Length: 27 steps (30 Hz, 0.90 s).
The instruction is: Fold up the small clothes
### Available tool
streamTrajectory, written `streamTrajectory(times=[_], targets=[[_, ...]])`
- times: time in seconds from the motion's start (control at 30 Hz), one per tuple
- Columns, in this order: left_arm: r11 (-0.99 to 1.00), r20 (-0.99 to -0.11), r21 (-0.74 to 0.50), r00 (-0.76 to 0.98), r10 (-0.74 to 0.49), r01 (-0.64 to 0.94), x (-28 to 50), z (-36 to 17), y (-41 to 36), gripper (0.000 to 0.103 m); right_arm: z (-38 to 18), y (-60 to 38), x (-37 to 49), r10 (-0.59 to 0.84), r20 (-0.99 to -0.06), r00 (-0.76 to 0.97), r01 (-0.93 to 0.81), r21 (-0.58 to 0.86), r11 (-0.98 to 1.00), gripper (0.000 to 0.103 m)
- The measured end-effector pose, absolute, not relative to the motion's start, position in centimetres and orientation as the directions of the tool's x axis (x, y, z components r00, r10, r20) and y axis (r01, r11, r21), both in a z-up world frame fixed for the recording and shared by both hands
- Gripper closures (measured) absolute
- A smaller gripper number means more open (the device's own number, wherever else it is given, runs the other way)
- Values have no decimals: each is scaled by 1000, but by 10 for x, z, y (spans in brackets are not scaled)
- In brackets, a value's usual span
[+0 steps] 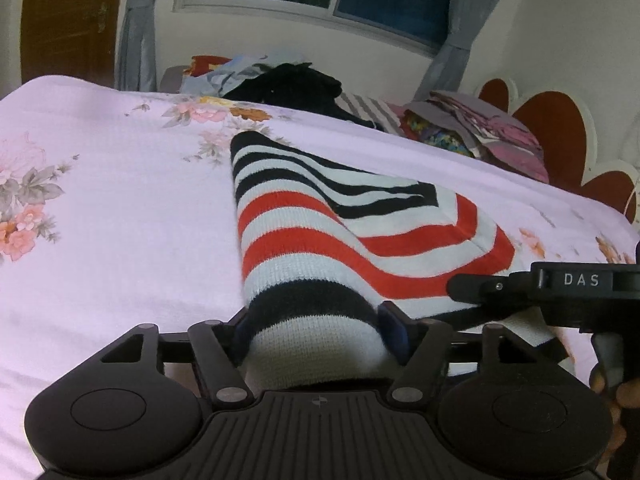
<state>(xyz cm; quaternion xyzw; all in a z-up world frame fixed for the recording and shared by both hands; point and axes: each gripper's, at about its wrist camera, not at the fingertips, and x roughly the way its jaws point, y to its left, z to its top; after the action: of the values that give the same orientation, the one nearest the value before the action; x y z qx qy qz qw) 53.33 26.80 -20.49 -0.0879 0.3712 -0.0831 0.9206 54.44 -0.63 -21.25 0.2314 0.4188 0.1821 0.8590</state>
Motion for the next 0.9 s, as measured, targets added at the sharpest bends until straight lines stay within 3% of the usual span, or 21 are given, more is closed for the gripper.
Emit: streamTrajectory(times=[0.17,0.33,0.53,0.6,0.63,0.7,0.9], targets=[[977,-681,-197,707,-192,75,525,-190,267,36,-208,-3,552,487,-648,586,-75,555,829,50],[980,-642,-187,746,-175,69,520,-172,272,36,-204,-11,563,455,-640,619,-39,554,832,44],[968,-692,-252,702,-168,-18,546,-190,281,36,-206,-10,589,422,-644,638,1,549,836,54],[967,-695,-254,699,-168,-20,549,-196,281,35,-204,-6,593,379,-657,652,-7,495,869,66],[969,-693,-247,702,-162,-21,550,-198,280,29,-205,-5,596,358,-665,656,1,474,880,77],[972,-697,-233,703,-141,-37,551,-203,280,21,-209,-6,602,325,-681,656,20,446,895,78],[972,-701,-230,701,-136,-42,548,-198,280,20,-204,8,603,268,-702,659,-20,340,940,74]])
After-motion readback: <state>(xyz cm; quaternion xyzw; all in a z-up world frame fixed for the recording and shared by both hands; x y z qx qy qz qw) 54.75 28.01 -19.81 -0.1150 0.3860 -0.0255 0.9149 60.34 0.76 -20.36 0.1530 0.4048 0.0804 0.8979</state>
